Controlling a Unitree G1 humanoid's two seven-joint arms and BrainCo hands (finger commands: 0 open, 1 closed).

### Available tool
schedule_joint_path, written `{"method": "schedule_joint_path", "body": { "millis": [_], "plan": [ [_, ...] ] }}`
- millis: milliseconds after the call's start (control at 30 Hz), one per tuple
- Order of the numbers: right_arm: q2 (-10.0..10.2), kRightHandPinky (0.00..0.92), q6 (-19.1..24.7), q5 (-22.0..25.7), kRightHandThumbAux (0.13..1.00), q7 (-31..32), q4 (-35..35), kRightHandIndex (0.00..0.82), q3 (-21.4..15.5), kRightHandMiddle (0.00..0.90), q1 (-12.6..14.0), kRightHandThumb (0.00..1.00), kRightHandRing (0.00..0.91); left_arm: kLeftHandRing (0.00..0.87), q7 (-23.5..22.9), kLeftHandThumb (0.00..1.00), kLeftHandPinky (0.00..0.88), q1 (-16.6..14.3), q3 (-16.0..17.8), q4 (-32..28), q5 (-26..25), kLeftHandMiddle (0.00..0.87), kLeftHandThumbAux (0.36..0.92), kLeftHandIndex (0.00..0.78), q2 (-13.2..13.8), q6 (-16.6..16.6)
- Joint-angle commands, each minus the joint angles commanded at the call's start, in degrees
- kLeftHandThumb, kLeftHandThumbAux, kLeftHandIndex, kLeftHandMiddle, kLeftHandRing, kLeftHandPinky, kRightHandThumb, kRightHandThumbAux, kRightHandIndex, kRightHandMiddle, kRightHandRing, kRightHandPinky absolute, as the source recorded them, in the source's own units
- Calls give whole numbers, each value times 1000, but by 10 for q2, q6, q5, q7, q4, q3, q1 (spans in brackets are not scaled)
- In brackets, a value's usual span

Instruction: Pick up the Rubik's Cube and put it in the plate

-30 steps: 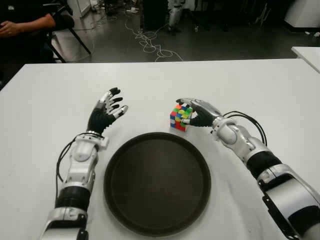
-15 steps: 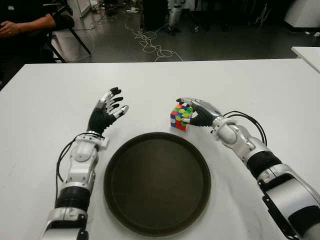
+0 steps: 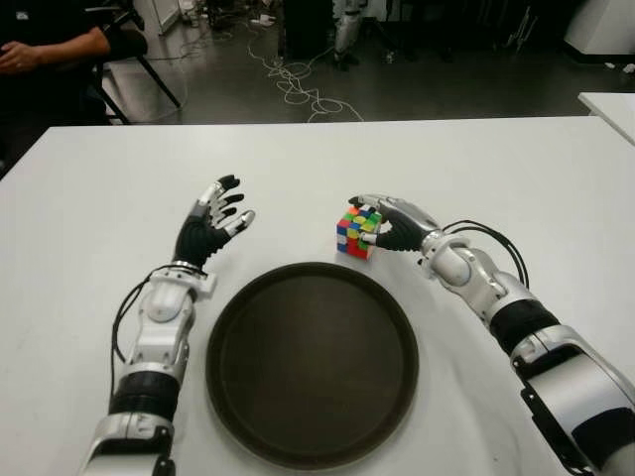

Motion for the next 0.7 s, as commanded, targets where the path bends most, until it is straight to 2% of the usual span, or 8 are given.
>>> {"method": "schedule_joint_path", "body": {
  "millis": [167, 267, 367, 700],
  "plan": [
    [0, 436, 2, -2, 640, -2, -1, 167, 1, 342, 0, 682, 396, 114, 1, 152, 115, 1, 0, -1, 1, 112, 701, 71, 0, -1],
    [0, 441, 2, -4, 637, -7, -2, 177, 1, 429, 1, 857, 415, 115, 2, 153, 120, 2, 0, -5, 1, 110, 704, 71, -1, 2],
    [0, 440, 0, -5, 637, -11, -3, 182, 1, 445, 1, 948, 453, 117, 1, 151, 121, 2, -1, -7, 0, 112, 705, 72, -1, 4],
    [-3, 405, -8, -13, 637, -27, -6, 181, 5, 478, 2, 998, 451, 117, 0, 126, 107, 1, -2, -5, 2, 123, 694, 75, 1, -3]
  ]
}}
